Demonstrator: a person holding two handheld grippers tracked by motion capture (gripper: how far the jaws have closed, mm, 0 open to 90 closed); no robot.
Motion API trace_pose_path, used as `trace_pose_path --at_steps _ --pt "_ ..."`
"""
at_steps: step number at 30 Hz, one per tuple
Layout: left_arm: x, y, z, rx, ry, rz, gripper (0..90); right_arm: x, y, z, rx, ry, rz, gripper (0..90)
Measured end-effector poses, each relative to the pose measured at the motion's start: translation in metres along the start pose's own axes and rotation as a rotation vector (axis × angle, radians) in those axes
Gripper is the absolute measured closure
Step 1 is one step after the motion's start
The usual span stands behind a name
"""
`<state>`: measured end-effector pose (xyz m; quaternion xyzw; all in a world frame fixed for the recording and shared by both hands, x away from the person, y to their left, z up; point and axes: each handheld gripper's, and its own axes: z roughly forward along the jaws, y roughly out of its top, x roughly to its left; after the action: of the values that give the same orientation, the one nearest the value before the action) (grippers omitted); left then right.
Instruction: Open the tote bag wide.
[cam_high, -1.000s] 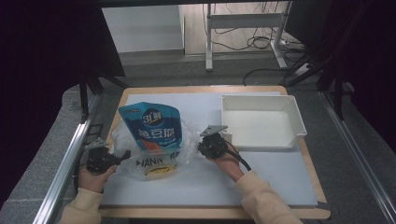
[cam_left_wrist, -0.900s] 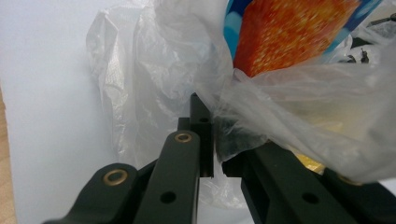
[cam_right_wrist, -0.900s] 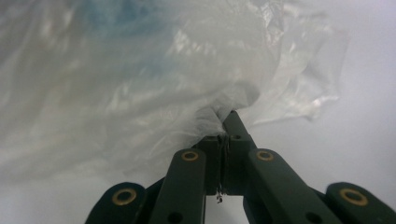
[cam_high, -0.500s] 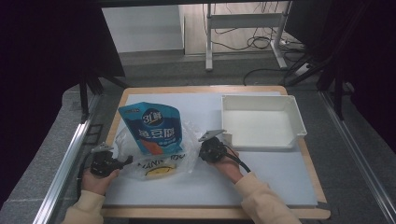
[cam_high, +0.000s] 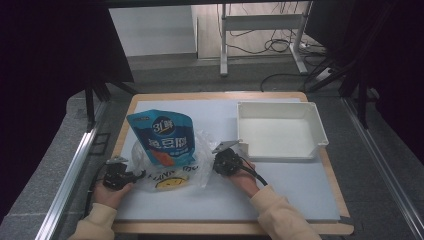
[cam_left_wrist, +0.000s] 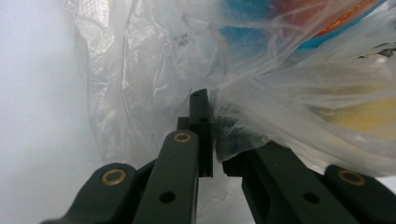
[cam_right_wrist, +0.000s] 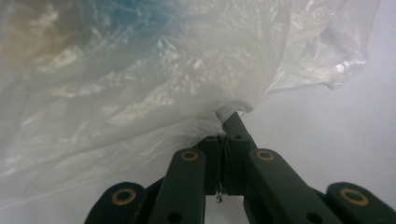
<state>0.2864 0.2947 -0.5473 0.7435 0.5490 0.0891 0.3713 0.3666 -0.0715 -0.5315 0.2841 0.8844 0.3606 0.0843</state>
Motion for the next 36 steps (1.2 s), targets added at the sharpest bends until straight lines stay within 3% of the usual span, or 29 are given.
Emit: trace_pose_path --at_steps 10,14,16,18,23,30,36 --pt "0.001 -0.001 0.001 -0.018 -0.025 -0.001 80.4 0.000 0.000 0.000 -0.002 0.000 0.002 86.6" --pt "-0.001 -0.002 -0.003 -0.041 -0.035 0.007 74.3 0.000 0.000 0.000 -0.003 0.001 0.002 86.4" --pt "-0.002 -0.002 -0.007 -0.064 -0.035 0.011 66.6 -0.001 0.000 0.000 -0.003 0.002 0.001 86.4" --pt "-0.005 -0.002 -0.013 -0.092 -0.024 0.022 59.4 -0.001 0.000 0.000 -0.003 0.001 0.001 86.2" --pt "-0.010 -0.003 -0.028 -0.139 -0.012 0.020 29.9 0.000 0.000 0.000 -0.002 -0.002 -0.003 85.6" --pt "-0.017 -0.012 -0.054 -0.185 -0.025 0.024 18.1 0.000 0.000 0.000 -0.002 -0.001 -0.003 85.2" --pt "-0.023 -0.006 -0.086 -0.260 -0.042 0.005 16.4 0.000 0.000 0.000 -0.001 -0.001 -0.003 85.1"
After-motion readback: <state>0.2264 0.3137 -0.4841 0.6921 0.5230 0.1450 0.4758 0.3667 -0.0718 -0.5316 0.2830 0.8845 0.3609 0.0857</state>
